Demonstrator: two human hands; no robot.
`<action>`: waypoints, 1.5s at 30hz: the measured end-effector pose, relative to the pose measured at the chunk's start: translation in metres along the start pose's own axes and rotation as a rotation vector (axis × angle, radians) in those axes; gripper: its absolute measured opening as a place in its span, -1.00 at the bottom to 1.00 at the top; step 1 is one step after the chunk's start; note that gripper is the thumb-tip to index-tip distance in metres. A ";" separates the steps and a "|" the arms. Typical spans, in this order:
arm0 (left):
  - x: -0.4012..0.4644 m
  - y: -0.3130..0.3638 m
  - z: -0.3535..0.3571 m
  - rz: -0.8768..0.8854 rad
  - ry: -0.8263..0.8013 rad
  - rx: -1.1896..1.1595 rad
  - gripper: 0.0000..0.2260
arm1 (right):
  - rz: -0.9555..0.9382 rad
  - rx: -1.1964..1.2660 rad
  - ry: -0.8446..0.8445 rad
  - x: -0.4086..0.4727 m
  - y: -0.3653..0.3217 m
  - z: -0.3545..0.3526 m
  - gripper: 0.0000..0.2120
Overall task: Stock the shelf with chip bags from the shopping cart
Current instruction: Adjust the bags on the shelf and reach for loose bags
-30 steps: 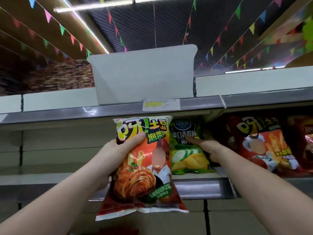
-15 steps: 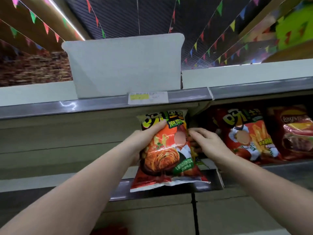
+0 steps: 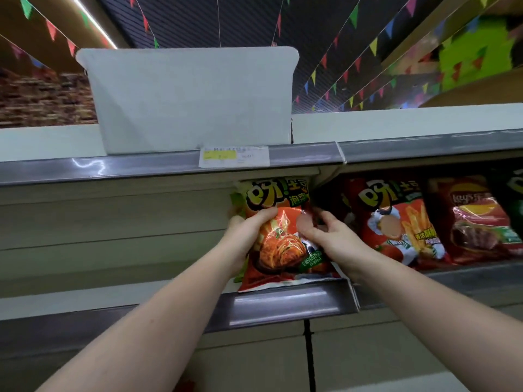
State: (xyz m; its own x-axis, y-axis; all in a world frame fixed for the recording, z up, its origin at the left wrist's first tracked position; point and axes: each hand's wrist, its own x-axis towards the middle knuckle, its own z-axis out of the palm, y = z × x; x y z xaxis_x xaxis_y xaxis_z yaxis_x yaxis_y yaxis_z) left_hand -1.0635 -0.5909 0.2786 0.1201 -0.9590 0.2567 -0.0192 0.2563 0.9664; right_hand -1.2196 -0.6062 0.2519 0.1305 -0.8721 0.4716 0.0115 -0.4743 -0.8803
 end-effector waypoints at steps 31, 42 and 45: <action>-0.022 -0.016 -0.005 0.069 -0.039 0.290 -0.27 | -0.116 -0.408 0.166 -0.019 -0.002 0.001 -0.37; -0.063 -0.012 -0.013 0.266 0.343 0.236 -0.68 | -0.384 -0.522 0.119 -0.059 -0.039 0.031 -0.70; -0.073 -0.016 -0.032 0.276 0.398 0.221 -0.89 | -0.409 -0.491 0.065 -0.066 -0.038 0.049 -0.74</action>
State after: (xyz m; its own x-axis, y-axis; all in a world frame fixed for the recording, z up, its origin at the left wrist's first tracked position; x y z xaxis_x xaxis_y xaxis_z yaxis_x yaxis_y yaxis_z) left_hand -1.0406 -0.5215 0.2445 0.4476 -0.7282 0.5191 -0.3066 0.4203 0.8540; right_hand -1.1796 -0.5249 0.2518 0.1507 -0.6075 0.7799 -0.4098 -0.7563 -0.5099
